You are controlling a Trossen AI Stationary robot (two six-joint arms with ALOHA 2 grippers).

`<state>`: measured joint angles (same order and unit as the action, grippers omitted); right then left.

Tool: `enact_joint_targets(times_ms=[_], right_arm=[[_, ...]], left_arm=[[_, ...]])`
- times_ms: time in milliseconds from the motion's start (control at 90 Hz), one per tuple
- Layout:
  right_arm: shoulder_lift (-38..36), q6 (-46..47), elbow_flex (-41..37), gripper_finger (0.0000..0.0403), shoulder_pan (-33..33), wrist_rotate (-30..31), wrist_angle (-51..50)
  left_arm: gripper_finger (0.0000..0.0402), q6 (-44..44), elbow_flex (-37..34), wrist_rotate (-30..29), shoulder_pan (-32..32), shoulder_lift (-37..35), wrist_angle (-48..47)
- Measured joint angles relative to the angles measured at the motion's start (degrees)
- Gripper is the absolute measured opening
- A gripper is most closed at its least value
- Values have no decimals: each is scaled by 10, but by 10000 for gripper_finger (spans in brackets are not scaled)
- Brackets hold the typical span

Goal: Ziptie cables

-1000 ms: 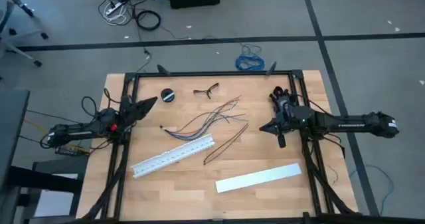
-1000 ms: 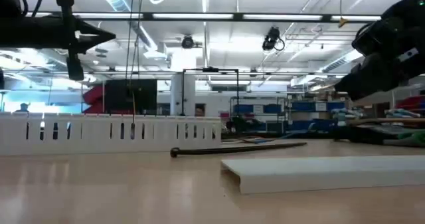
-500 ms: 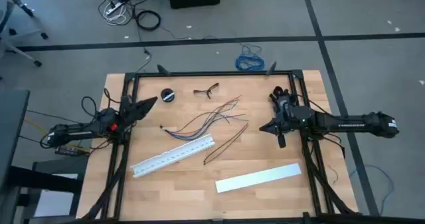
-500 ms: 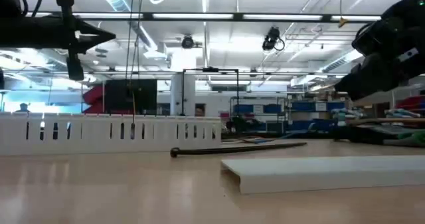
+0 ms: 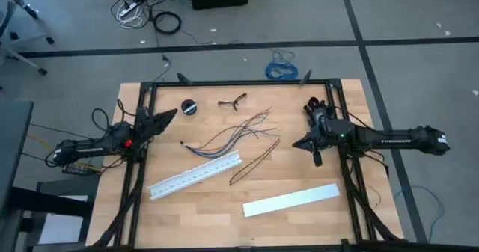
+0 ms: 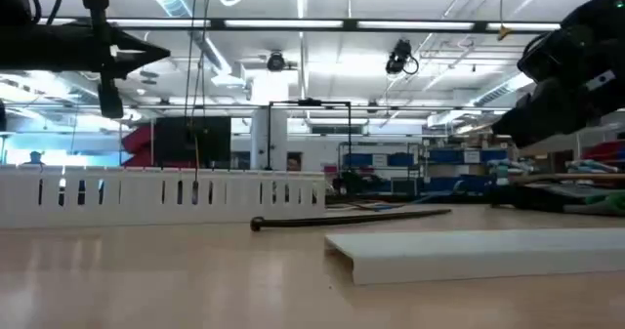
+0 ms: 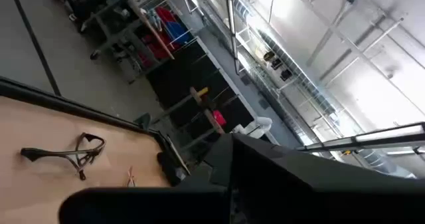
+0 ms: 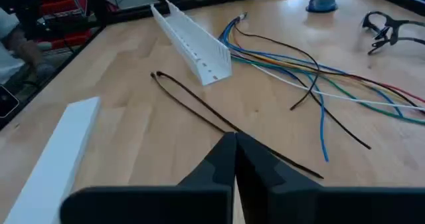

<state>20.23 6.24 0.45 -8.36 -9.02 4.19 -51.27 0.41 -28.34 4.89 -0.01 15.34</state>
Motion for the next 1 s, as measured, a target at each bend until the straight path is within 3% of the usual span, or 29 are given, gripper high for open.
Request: enact_joint_targets(times_ms=[1000], right_arm=[[0,0,0,7,0,0,0]], left_arm=[[0,9,0,-9,0,0,0]])
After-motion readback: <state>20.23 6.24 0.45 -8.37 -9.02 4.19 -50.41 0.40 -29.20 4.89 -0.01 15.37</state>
